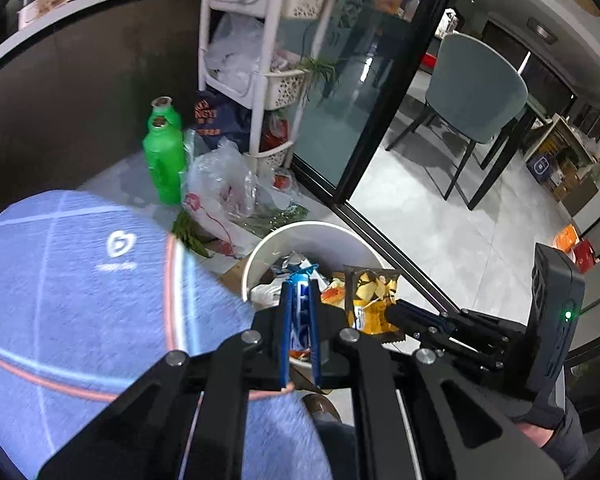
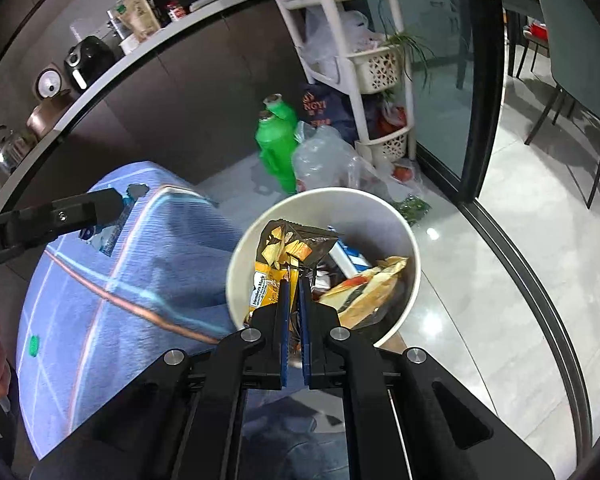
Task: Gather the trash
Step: 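Carry the yellow packet and blue gum pack over the bin and open both tools, then move the right tool back over the table toward the green bottle cap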
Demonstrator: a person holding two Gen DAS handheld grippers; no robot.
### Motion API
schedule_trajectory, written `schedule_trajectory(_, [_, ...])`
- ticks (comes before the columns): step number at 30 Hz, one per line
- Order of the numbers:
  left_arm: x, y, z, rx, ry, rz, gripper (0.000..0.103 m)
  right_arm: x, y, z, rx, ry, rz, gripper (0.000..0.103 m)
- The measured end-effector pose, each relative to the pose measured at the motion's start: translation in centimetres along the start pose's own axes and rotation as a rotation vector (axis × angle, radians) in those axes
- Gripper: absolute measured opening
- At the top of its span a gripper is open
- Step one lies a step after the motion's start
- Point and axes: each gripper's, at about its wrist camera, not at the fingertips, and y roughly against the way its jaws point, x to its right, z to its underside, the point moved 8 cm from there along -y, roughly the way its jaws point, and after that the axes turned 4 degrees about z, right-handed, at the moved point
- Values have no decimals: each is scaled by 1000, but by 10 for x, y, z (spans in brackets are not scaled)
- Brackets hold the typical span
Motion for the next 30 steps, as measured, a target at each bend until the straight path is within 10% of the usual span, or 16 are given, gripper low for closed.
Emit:
schedule_trajectory(7, [1, -33, -9, -14, 19, -13, 22, 12, -19, -6, 8, -5, 8, 9])
schedule_trajectory(10, [-4, -33, -10, 33, 17, -77, 87, 10, -22, -6, 21, 20, -5, 64])
schedule_trajectory(11, [-6, -28, -11, 59, 21, -94, 93, 8, -21, -6, 33, 36, -8, 77])
schedule_trajectory(14, [-13, -21, -12, 78, 35, -92, 99, 2, -18, -4, 51, 86, -20, 94])
schedule_trajectory(30, [-55, 69, 9, 154, 131, -151, 99, -28, 28, 0, 94, 95, -54, 95])
